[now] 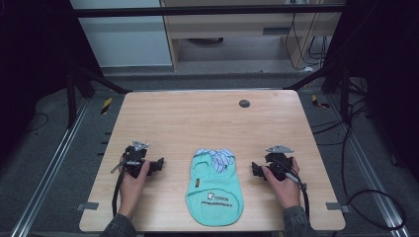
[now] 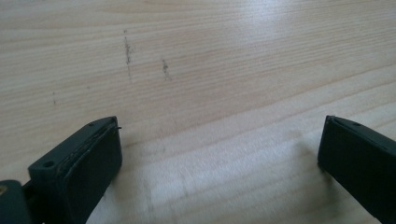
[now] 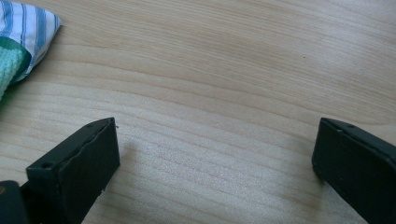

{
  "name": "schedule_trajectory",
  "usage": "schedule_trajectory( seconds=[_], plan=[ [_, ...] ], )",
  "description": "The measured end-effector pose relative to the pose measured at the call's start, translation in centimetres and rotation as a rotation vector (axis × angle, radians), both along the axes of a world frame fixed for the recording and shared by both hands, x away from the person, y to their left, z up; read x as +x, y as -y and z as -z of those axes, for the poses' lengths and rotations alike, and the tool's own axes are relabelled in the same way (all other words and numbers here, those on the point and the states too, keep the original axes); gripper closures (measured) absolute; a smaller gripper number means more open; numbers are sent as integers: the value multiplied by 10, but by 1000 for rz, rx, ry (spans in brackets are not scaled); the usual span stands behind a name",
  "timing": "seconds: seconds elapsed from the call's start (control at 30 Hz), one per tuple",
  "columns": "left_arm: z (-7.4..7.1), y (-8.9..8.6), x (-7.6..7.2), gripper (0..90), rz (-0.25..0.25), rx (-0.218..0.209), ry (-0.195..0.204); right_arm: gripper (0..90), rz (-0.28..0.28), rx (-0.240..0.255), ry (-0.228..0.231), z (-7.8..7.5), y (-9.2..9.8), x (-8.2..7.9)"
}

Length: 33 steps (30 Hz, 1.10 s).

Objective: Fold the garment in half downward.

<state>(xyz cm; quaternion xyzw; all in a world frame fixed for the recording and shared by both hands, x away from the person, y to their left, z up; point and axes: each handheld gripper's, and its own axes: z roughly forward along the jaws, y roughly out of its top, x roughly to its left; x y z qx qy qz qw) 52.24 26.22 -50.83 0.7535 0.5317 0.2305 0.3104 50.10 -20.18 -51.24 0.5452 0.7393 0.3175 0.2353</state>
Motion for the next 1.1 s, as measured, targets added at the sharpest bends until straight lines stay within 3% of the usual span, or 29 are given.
schedule_trajectory(
  seconds=[0.4,0.63,0.77,0.9,1.0,1.1],
  plan=[
    [0,4,-11,0,9,1,-3,2,5,2,-2,0,-2,2],
    [-7,12,-21,23,73,7,-2,11,5,-2,-1,0,-2,-2],
    [-18,19,-21,29,149,12,15,127,-44,-4,0,-6,-4,-4],
    [-27,21,-12,36,194,-7,9,207,-108,-47,-16,-14,-2,3],
    [-31,24,-2,55,226,-9,-11,293,-145,-40,-21,-22,0,11],
    [-35,28,6,101,242,-43,-21,379,-184,-16,-28,-31,-2,17]
  ],
)
